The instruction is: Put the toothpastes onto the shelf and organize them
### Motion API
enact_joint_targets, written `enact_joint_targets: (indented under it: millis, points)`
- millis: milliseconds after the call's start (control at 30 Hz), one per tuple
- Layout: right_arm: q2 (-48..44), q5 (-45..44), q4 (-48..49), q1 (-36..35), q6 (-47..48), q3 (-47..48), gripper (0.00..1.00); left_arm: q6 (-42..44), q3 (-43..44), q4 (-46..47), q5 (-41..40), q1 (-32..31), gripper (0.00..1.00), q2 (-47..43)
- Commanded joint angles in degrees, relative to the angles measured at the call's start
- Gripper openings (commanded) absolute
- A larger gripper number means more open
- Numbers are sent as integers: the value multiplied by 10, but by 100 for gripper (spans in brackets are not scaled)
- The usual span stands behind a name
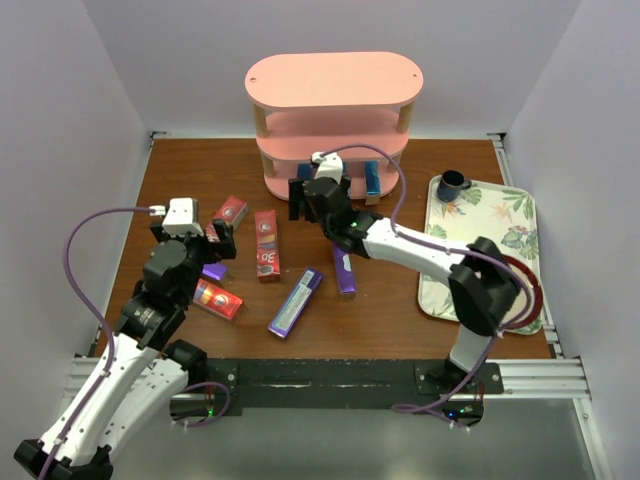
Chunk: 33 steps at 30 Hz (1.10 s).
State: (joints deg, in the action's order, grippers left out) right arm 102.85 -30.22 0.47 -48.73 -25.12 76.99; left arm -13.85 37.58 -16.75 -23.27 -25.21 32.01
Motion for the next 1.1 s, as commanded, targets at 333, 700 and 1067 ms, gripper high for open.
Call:
enact_joint_targets:
  millis: [333, 700, 1067]
  points:
    - [-251, 23, -22, 0, 22, -268, 98, 16, -8, 37, 68, -2, 97, 9]
    - [-308, -46, 152, -71, 0, -454, 98, 19, -13, 39, 68, -2, 97, 7]
    - [-272, -114, 142, -131, -69, -480, 95, 20, -13, 39, 67, -1, 97, 9]
